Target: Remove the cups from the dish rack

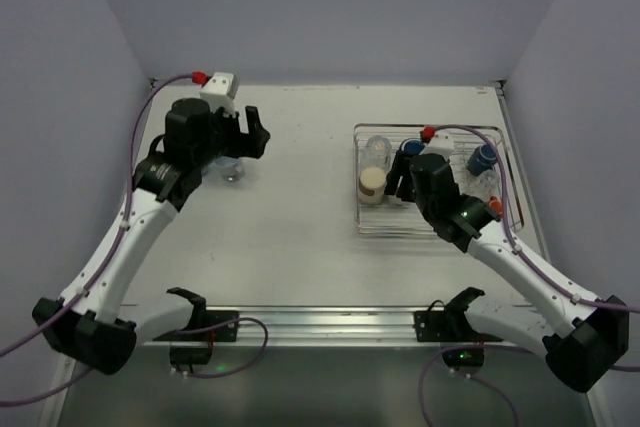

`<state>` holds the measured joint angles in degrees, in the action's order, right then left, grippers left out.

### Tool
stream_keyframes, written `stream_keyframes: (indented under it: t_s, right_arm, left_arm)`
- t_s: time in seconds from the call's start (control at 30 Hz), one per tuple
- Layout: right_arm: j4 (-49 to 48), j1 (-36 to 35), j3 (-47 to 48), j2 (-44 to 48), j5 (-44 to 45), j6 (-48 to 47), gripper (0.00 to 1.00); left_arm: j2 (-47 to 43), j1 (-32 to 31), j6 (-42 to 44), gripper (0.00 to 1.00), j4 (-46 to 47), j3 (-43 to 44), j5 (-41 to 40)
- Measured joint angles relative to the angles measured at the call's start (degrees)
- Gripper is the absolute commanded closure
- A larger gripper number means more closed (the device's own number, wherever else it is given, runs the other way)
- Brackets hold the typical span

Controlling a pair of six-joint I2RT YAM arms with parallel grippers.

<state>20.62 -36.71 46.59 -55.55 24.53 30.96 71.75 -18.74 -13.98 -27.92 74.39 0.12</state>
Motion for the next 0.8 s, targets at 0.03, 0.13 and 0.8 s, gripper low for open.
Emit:
stream_keyframes:
  t_s: [0.03,0.13,0.8]
  right_arm:
    - [0.35,1.25,0.92,-1.38,0.44,-0.2,0.25]
    - [1.25,5.44,3.32,-5.73,1.33,-1.38,0.13]
    - [2.47,19.67,20.61,-34.88,-4.76,-13.07,0.02]
  left_arm:
    - [-4.15,-1.01,-0.26,0.15,0.57,-2.82,1.51]
    - [-14.27,-3.43,-0.87,0.15,3.5,-11.96,6.54]
    - [-34.51,-3.85,-1.18,0.14,6.05,-35.63,15.63]
